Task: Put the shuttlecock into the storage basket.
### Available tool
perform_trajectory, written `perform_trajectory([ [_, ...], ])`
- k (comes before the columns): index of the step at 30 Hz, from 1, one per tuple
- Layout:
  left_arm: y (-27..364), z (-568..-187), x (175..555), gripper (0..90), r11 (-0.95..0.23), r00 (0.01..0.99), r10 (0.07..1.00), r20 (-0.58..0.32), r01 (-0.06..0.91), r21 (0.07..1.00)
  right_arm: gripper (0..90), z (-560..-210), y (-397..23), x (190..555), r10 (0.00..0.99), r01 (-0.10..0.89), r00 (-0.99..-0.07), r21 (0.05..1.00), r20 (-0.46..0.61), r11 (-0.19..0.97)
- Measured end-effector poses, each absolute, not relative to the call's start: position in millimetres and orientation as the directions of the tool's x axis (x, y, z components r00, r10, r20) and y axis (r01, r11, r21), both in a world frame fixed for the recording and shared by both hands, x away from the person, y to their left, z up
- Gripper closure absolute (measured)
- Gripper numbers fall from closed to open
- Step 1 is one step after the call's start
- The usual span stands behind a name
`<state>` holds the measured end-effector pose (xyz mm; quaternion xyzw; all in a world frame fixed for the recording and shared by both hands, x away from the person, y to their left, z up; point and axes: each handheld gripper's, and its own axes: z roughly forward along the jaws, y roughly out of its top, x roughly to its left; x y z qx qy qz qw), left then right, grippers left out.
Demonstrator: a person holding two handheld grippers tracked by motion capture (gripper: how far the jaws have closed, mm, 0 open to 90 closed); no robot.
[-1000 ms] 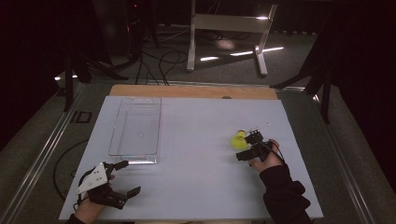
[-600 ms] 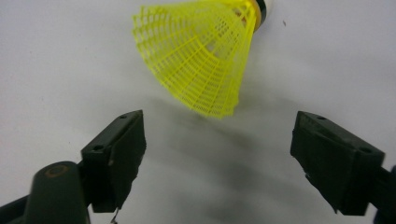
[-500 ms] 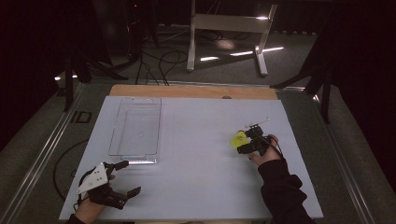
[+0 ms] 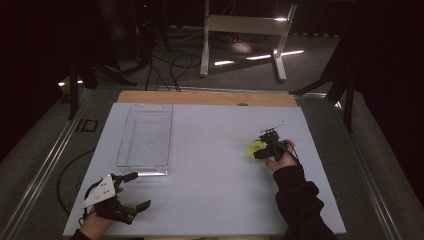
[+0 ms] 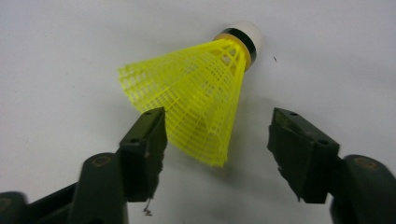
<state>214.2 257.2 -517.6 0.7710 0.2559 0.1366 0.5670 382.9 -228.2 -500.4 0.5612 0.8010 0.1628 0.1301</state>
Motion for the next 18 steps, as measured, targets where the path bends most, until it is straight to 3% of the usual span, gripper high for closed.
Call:
perform_trajectory([
  [11,257.1,-517.9,214.4,0.3,-0.229,0.834,0.547,-0.080,0.241,0.943,51.7,-510.6,-227.0,391.5,0.953,0.871,-0.302,0.395,-0.041,0.293],
  [15,257.1,-517.9,214.3,0.3,-0.228,0.833,0.547,-0.081,0.241,0.943,68.8,-512.2,-226.2,392.7,0.955,0.870,-0.295,0.401,-0.045,0.287],
  [18,257.1,-517.9,214.4,0.3,-0.228,0.833,0.547,-0.081,0.241,0.943,75.5,-512.9,-227.6,394.0,0.955,0.874,-0.295,0.393,-0.041,0.287],
])
